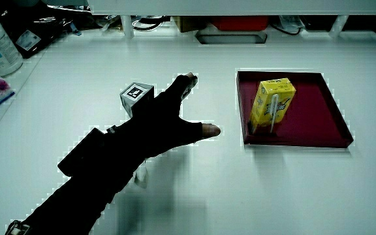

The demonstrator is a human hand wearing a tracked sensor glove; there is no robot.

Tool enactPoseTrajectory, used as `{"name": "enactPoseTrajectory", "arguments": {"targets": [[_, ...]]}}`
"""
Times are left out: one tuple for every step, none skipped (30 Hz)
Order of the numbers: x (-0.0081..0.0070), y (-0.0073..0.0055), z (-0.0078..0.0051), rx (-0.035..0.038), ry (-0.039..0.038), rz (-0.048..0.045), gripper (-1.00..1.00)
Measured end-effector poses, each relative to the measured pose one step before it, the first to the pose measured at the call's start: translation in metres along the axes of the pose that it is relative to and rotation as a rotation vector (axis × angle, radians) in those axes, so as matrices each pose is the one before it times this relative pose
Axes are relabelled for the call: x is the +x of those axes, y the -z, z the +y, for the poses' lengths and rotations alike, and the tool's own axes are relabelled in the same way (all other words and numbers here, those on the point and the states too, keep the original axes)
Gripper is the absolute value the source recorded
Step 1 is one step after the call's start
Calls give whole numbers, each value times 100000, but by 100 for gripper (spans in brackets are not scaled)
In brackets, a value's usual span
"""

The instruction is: Pick ice redtea

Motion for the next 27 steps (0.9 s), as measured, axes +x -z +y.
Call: {"name": "enactPoseTrajectory", "arguments": {"targets": [[31, 179, 340, -187, -463, -549, 0], [32, 178, 340, -187, -463, -549, 0], [-30, 110, 299, 139, -639, 872, 0], [-208, 88, 356, -261, 111, 815, 0], [-208, 89, 356, -261, 111, 815, 0], [460, 336, 343, 437, -1223, -2407, 0], [9, 181, 340, -525, -531, -439, 0], [461, 364, 345, -500, 994, -3067, 0], [-253, 83, 250, 508, -1838, 1426, 0], [-33, 191, 332, -1219, 531, -90, 0], [20, 207, 299, 25, -897, -608, 0], [107, 198, 332, -492, 535, -53, 0], [92, 212, 269, 202, 209, -1247, 0], [-160, 152, 276, -133, -339, -244, 0], [-91, 228, 266, -762, -811, -731, 0], [-45, 259, 290, -239, -914, -1185, 0], [-294, 134, 304, 482, -609, 804, 0], [134, 323, 278, -733, 262, -2129, 0], [108, 260, 208, 154, -739, -980, 0], [-327, 92, 277, -78, 828, -182, 0], [-304, 117, 258, 183, 113, -259, 0], [-158, 157, 240, 206, -1183, -348, 0], [-9, 204, 274, -272, 159, -843, 0], [-287, 73, 307, 481, 89, 311, 0], [59, 219, 252, -179, -81, -1668, 0], [-220, 104, 301, -255, 116, -82, 0], [-101, 134, 267, 322, -1255, 204, 0]]}}
